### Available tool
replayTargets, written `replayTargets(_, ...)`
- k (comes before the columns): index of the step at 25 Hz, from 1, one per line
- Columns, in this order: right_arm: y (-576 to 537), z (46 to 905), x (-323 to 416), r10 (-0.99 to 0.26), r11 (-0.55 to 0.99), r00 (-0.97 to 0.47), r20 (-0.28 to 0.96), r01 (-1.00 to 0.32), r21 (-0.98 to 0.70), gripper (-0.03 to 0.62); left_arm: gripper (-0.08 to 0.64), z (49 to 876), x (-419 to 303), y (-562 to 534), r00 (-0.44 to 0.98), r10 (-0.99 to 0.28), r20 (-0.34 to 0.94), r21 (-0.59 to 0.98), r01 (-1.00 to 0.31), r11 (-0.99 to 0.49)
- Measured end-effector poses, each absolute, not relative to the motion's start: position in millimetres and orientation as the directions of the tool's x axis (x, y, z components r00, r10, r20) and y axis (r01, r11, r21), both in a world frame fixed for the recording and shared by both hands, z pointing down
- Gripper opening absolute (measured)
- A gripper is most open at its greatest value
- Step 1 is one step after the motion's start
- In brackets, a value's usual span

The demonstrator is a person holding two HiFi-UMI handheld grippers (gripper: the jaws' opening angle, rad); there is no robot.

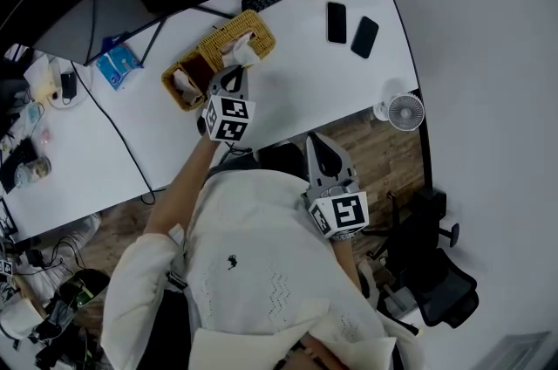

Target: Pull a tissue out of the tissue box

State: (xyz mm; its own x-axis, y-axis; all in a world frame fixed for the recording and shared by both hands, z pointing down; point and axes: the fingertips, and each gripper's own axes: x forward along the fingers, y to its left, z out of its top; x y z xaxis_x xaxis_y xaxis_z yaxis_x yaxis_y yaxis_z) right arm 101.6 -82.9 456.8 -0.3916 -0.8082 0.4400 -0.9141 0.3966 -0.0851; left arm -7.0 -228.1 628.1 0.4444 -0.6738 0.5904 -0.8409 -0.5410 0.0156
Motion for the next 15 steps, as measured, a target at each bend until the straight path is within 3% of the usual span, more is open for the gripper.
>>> replayTargets(15, -75, 457, 105, -0.803, 0.418, -0.420, 0.422, -0.903, -0.102, 0.002, 0.015, 624, -9, -217, 0.426, -0.691, 0.583, 0.010, -0.855, -0.518)
